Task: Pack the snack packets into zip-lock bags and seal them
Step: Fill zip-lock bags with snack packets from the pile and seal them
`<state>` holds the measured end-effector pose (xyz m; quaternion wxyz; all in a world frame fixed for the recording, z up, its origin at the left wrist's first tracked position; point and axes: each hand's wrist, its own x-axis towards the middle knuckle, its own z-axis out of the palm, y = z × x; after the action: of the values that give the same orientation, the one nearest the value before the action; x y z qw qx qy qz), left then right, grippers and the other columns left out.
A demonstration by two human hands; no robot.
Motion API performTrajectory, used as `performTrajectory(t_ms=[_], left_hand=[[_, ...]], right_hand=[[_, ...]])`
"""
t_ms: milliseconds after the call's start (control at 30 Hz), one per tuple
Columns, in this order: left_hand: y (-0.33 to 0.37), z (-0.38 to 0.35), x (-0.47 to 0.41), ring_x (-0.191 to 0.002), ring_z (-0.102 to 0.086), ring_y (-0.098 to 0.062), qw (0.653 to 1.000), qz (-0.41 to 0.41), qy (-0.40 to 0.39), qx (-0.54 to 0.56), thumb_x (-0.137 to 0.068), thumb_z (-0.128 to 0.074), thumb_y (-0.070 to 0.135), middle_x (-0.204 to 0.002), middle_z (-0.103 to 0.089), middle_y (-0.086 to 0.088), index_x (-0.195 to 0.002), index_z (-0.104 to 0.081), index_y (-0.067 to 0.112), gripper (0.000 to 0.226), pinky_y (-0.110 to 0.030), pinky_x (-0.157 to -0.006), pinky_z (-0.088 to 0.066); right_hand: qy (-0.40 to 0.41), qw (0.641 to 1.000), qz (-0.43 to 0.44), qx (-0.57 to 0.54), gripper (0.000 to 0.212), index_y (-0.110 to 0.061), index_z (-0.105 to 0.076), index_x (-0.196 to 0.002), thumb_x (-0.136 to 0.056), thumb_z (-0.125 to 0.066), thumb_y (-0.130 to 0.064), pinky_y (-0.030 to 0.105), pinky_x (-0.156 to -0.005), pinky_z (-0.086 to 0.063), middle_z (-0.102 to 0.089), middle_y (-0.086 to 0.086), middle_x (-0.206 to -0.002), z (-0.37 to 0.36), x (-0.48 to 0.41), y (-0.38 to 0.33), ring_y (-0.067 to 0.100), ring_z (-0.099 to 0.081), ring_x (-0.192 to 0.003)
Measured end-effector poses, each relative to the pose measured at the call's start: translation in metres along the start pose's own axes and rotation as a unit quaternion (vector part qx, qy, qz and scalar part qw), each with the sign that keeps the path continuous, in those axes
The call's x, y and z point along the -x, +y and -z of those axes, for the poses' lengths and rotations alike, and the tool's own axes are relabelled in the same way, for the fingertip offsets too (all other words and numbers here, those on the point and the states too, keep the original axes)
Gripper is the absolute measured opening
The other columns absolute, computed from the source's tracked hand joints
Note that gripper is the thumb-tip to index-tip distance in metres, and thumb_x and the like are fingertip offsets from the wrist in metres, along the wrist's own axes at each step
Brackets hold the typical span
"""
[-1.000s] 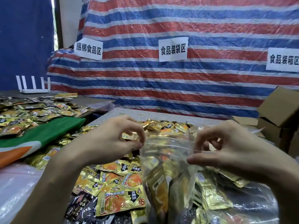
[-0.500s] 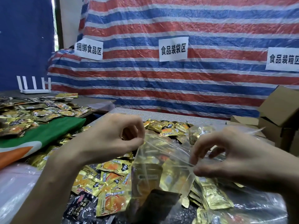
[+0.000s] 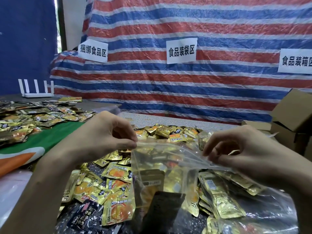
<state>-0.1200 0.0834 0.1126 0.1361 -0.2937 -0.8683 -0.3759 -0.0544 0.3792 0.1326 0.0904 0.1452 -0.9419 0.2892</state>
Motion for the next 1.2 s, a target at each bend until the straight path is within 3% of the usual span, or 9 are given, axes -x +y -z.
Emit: performTrajectory(t_ms=[100,267,433,567,667,800,967,1100,1200], left_hand=[[-0.003,0.004,0.0,-0.068,-0.069,-0.004,1.0,0.017,0.012,-0.015,-0.073,-0.083,0.019,-0.074,-0.075,0.009,-0.076,-0.079,0.021,0.006,-0.014,-0.062,-0.053],[-0.004,0.005,0.0,-0.068,-0.07,-0.005,0.999,0.03,-0.001,-0.011,-0.069,-0.082,0.028,-0.072,-0.075,0.009,-0.073,-0.078,0.021,0.009,-0.016,-0.064,-0.055],[-0.006,0.009,0.003,-0.066,-0.07,-0.009,0.999,0.045,-0.022,0.006,-0.06,-0.076,0.044,-0.072,-0.075,0.005,-0.071,-0.078,0.02,0.026,-0.017,-0.06,-0.054],[-0.006,0.014,0.008,-0.069,-0.07,-0.012,0.999,0.022,-0.021,0.027,-0.06,-0.074,0.045,-0.074,-0.075,0.004,-0.075,-0.078,0.028,0.023,-0.026,-0.063,-0.056],[-0.005,0.017,0.011,-0.071,-0.071,-0.019,0.999,0.0,-0.012,0.053,-0.061,-0.075,0.045,-0.076,-0.076,-0.001,-0.077,-0.079,0.028,0.023,-0.037,-0.066,-0.056],[-0.01,0.019,0.011,-0.075,-0.072,-0.022,0.995,-0.014,-0.011,0.095,-0.063,-0.081,0.035,-0.079,-0.076,-0.005,-0.077,-0.08,0.023,0.019,-0.031,-0.069,-0.058],[-0.015,0.018,0.011,-0.075,-0.071,-0.026,0.987,-0.017,-0.046,0.15,-0.061,-0.085,0.035,-0.081,-0.074,-0.012,-0.076,-0.078,0.014,0.027,-0.027,-0.064,-0.057],[-0.015,0.011,0.007,-0.072,-0.068,-0.018,0.981,-0.019,-0.087,0.171,-0.065,-0.084,0.018,-0.08,-0.072,-0.011,-0.073,-0.076,0.013,0.013,-0.019,-0.062,-0.052],[-0.01,0.009,0.007,-0.072,-0.067,-0.017,0.983,-0.026,-0.082,0.159,-0.072,-0.082,0.017,-0.079,-0.071,-0.009,-0.073,-0.075,0.014,0.007,-0.02,-0.064,-0.052]], right_hand=[[-0.001,1.0,0.008,-0.009,0.021,-0.03,-0.072,-0.085,-0.085,-0.075,-0.009,0.026,-0.072,-0.057,-0.073,-0.014,-0.082,-0.001,-0.001,0.001,0.006,-0.068,-0.077],[-0.061,0.998,0.009,0.002,0.028,-0.033,-0.069,-0.101,-0.078,-0.081,-0.025,0.026,-0.08,-0.057,-0.071,-0.014,-0.091,-0.008,-0.005,-0.001,0.001,-0.067,-0.084],[-0.047,0.998,0.03,0.024,0.004,-0.026,-0.075,-0.086,-0.084,-0.077,-0.028,0.024,-0.075,-0.055,-0.074,-0.012,-0.085,-0.012,-0.008,-0.001,0.003,-0.067,-0.076],[-0.025,0.999,0.041,-0.019,0.003,-0.023,-0.076,-0.083,-0.083,-0.075,-0.027,0.028,-0.076,-0.057,-0.075,-0.008,-0.083,-0.009,-0.005,-0.005,0.006,-0.069,-0.075],[0.002,0.998,0.058,-0.041,0.006,-0.02,-0.079,-0.079,-0.079,-0.077,-0.026,0.029,-0.07,-0.057,-0.076,-0.002,-0.079,-0.002,-0.002,-0.004,0.011,-0.07,-0.072],[0.024,0.994,0.068,-0.077,0.011,-0.023,-0.078,-0.073,-0.07,-0.078,-0.033,0.021,-0.06,-0.054,-0.075,0.001,-0.072,0.006,0.004,-0.003,0.008,-0.067,-0.062],[0.058,0.994,0.048,-0.083,0.005,-0.022,-0.075,-0.072,-0.074,-0.078,-0.018,0.033,-0.063,-0.05,-0.071,0.005,-0.071,0.009,0.004,0.0,0.019,-0.063,-0.064],[0.061,0.996,0.016,-0.058,0.014,-0.019,-0.072,-0.066,-0.074,-0.077,-0.009,0.033,-0.064,-0.044,-0.067,0.006,-0.064,0.005,0.0,-0.001,0.009,-0.057,-0.059],[0.056,0.998,0.008,-0.033,0.014,-0.027,-0.073,-0.072,-0.079,-0.077,-0.016,0.031,-0.068,-0.047,-0.071,-0.003,-0.074,0.005,0.001,-0.002,0.004,-0.063,-0.067]])
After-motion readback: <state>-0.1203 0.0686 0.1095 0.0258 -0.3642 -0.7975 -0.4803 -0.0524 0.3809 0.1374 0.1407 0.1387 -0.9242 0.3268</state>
